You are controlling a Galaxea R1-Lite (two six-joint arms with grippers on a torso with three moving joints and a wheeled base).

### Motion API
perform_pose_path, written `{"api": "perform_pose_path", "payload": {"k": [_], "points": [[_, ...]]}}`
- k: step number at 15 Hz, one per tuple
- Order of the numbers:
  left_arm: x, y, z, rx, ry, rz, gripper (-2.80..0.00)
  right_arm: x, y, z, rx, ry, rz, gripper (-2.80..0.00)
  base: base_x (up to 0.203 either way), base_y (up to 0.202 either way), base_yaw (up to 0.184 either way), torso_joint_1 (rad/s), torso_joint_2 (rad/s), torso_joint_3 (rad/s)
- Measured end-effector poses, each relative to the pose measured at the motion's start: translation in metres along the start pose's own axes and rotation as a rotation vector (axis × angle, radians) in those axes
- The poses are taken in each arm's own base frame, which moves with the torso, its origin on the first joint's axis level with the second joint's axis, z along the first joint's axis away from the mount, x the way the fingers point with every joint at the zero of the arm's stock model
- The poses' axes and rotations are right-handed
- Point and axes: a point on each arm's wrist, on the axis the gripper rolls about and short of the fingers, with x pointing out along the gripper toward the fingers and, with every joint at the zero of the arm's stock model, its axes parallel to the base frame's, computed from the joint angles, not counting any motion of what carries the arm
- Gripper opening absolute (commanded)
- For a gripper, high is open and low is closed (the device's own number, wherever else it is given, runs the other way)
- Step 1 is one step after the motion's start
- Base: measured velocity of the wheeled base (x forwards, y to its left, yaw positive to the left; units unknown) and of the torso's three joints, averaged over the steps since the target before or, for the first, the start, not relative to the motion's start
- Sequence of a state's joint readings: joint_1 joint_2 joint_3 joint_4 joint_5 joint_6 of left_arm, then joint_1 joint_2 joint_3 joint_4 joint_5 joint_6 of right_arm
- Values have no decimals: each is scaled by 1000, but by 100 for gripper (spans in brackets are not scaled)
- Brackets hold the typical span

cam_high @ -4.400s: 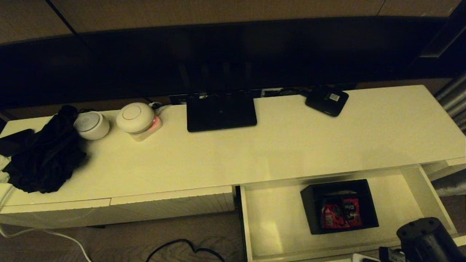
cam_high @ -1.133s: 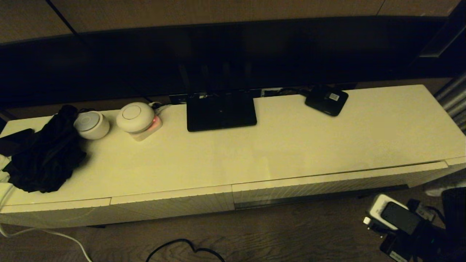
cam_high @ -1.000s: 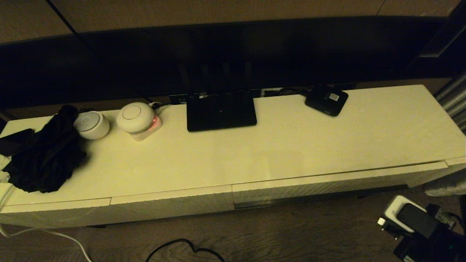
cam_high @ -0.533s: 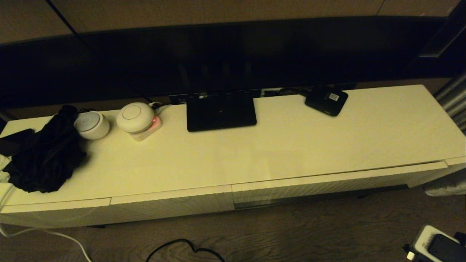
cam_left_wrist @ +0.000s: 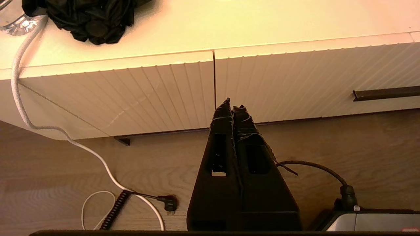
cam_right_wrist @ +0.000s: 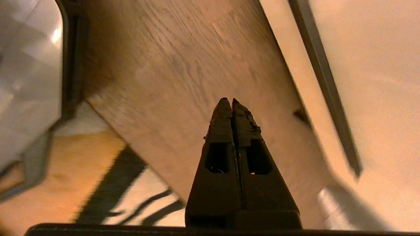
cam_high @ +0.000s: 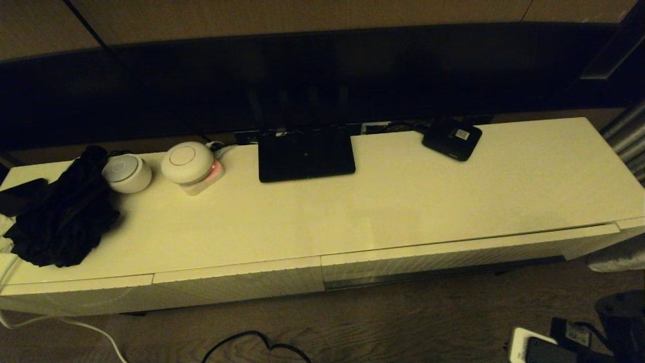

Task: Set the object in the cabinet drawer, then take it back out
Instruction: Open the drawer

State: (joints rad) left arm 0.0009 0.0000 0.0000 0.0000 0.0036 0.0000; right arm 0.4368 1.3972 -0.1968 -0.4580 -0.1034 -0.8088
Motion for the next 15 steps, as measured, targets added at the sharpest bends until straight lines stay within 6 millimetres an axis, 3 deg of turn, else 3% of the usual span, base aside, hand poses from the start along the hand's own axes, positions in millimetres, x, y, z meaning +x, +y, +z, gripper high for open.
{"api": "perform_pose_path", "payload": {"k": [4, 8, 15], "points": [[0, 0, 0, 0, 0, 0, -280, 38, 2, 7, -163, -27, 11, -280, 0, 0, 0, 0, 0, 0], [0, 0, 0, 0, 0, 0, -280, 63, 1, 12, -229, -47, 0, -280, 0, 0, 0, 0, 0, 0], [0, 0, 0, 0, 0, 0, -280, 75, -3, 7, -349, -84, 35, -280, 0, 0, 0, 0, 0, 0]]}}
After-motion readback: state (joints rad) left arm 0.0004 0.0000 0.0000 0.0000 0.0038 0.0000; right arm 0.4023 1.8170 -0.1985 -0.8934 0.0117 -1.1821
